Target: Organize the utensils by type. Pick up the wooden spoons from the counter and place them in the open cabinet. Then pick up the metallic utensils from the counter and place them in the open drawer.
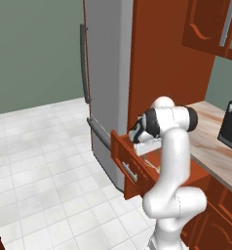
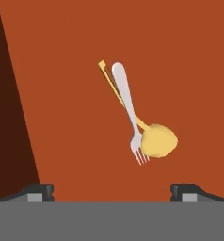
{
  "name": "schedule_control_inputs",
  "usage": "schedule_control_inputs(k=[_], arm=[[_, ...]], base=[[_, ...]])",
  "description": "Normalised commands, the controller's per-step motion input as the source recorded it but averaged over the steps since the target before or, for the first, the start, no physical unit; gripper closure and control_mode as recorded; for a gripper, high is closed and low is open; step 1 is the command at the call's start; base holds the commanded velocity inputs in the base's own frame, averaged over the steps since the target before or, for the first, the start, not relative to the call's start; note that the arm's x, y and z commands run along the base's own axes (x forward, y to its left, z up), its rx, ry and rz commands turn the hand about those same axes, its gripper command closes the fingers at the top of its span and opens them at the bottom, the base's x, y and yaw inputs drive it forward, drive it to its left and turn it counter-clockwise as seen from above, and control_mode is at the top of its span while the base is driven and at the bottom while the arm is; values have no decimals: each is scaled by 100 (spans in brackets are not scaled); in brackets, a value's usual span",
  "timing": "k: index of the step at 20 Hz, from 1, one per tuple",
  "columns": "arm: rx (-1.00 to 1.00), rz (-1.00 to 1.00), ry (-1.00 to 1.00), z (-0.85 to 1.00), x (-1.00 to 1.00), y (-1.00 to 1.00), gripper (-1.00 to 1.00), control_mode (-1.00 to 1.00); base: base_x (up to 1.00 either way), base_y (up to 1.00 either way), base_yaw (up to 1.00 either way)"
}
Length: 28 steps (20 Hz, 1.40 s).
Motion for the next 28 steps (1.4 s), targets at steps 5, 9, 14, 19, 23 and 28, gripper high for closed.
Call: schedule_control_inputs(k=[5, 9, 14, 19, 23, 28], arm=[[-4, -1, -22, 56, -47, 16, -100, -100], [0, -1, -18, 54, -48, 28, -100, -100], [0, 0, -26, 53, -48, 24, -100, -100], [0, -1, -14, 62, -37, 26, -100, -100], [1, -2, -1, 63, -43, 34, -100, -100], [13, 1, -7, 55, -55, 22, -100, -100]], base=[[0, 0, 0], [0, 0, 0], [0, 0, 0], [0, 0, 0], [0, 0, 0], [0, 0, 0]])
